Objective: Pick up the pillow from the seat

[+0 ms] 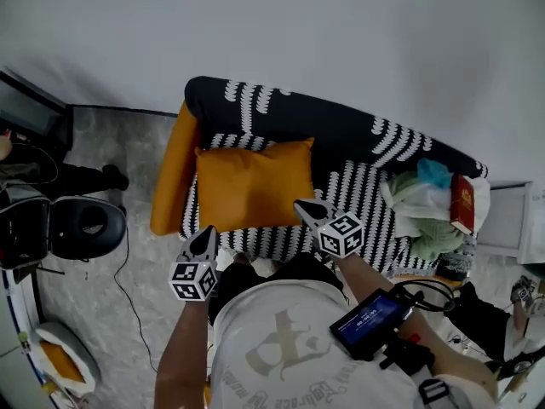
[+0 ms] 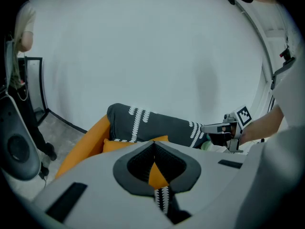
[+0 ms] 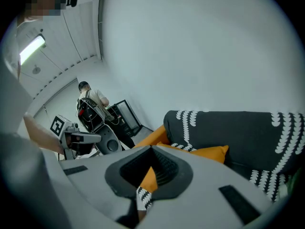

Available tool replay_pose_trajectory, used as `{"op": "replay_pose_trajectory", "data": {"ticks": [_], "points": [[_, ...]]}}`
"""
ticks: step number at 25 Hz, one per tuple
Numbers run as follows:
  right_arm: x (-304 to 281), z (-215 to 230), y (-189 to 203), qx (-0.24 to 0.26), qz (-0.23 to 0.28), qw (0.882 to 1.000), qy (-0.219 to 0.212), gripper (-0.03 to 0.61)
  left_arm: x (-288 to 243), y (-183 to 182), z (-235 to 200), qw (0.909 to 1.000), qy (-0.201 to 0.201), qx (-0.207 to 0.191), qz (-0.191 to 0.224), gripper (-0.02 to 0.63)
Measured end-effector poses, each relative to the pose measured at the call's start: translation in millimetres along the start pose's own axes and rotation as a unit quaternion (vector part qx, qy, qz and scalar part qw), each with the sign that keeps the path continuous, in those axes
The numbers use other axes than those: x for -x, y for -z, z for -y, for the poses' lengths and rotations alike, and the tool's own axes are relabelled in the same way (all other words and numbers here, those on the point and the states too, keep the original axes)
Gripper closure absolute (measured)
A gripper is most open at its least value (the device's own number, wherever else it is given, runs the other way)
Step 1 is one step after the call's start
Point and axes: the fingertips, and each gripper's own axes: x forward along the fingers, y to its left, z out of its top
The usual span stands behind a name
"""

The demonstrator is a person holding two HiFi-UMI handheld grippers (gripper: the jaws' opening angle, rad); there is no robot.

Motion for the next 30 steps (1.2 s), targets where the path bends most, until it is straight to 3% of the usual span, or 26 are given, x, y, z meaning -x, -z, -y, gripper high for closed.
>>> {"op": "replay_pose_trajectory", "data": {"ticks": [15, 30], "points": [[-26, 42, 47, -0.036, -0.048, 0.997, 0.046, 0.565, -55, 45, -28, 0.9979, 0.018, 0.009, -0.061, 0.605], [-38, 75, 123, -0.043, -0.095, 0.992, 0.077, 0.565, -69, 150, -88, 0.9875, -0.023, 0.016, -0.155, 0.604]]}}
